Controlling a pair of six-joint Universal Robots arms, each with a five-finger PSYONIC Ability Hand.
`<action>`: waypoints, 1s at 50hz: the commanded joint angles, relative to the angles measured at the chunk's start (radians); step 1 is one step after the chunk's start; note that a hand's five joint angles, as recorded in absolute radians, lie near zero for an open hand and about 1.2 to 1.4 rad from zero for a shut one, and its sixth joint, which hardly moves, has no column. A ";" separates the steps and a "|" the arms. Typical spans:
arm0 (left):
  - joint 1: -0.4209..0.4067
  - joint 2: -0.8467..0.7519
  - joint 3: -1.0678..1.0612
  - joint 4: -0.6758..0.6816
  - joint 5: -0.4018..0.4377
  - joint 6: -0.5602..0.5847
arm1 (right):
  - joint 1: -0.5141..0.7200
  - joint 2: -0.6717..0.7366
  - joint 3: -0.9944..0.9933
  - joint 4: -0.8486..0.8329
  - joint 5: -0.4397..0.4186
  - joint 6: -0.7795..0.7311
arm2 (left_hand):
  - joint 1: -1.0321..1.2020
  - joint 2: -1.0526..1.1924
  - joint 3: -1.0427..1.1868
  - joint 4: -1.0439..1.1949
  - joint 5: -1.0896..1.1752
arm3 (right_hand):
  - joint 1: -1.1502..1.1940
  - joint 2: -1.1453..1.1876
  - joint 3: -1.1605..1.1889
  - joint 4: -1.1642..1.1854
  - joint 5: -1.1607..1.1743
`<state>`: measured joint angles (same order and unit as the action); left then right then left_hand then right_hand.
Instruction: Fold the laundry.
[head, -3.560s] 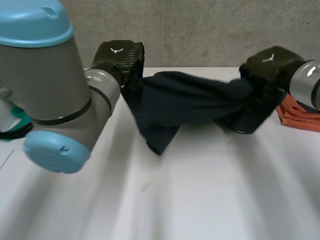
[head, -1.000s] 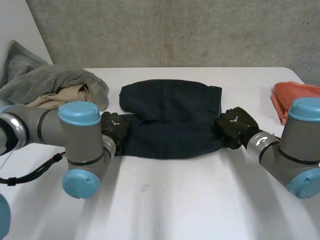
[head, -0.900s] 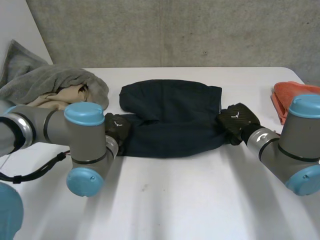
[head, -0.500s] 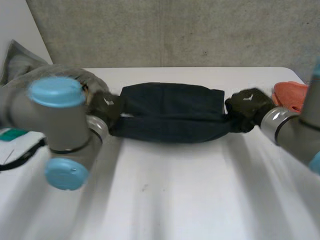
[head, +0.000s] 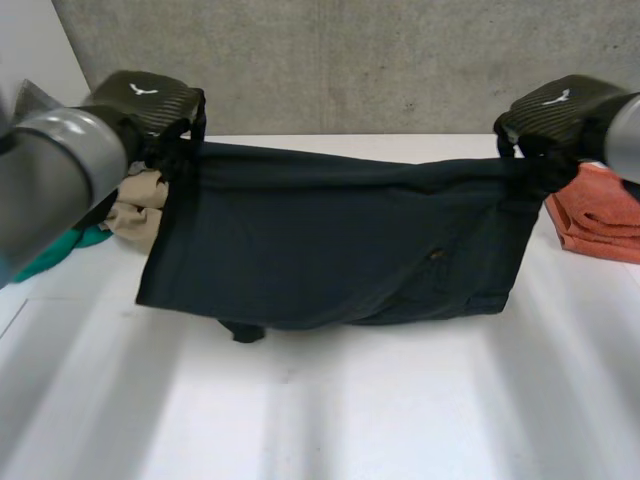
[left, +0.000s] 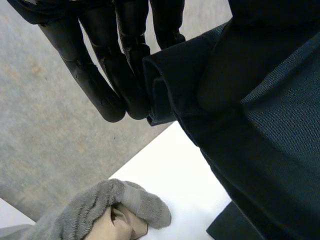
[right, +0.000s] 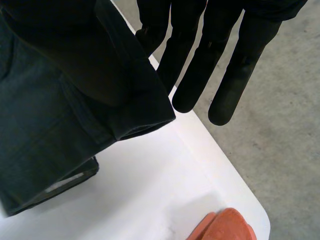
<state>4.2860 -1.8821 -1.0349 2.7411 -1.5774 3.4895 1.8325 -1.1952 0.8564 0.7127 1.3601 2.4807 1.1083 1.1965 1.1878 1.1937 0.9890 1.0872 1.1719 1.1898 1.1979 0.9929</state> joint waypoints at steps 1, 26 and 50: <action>0.011 -0.227 0.376 0.081 0.005 -0.009 | 0.068 0.150 -0.173 -0.316 0.120 0.006 | 0.288 0.200 0.209 0.203 0.233 | 0.309 0.224 0.207 0.198 0.229; 0.026 -0.138 -0.175 0.684 -0.012 -0.096 | 0.077 0.161 0.091 -0.793 0.067 0.146 | 0.288 0.200 0.209 0.203 0.233 | 0.309 0.224 0.207 0.198 0.229; -0.072 0.044 -0.798 0.461 -0.038 0.040 | -0.006 -0.007 0.702 -0.434 0.030 -0.117 | 0.288 0.200 0.209 0.203 0.233 | 0.309 0.224 0.207 0.198 0.229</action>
<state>4.2428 -1.9750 -1.7462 3.3285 -1.6208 3.4787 1.8600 -1.0494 1.4802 0.1079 1.3926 2.4388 1.1109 1.2025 1.1932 1.1966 0.9890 1.0872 1.1778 1.1906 1.1986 1.0073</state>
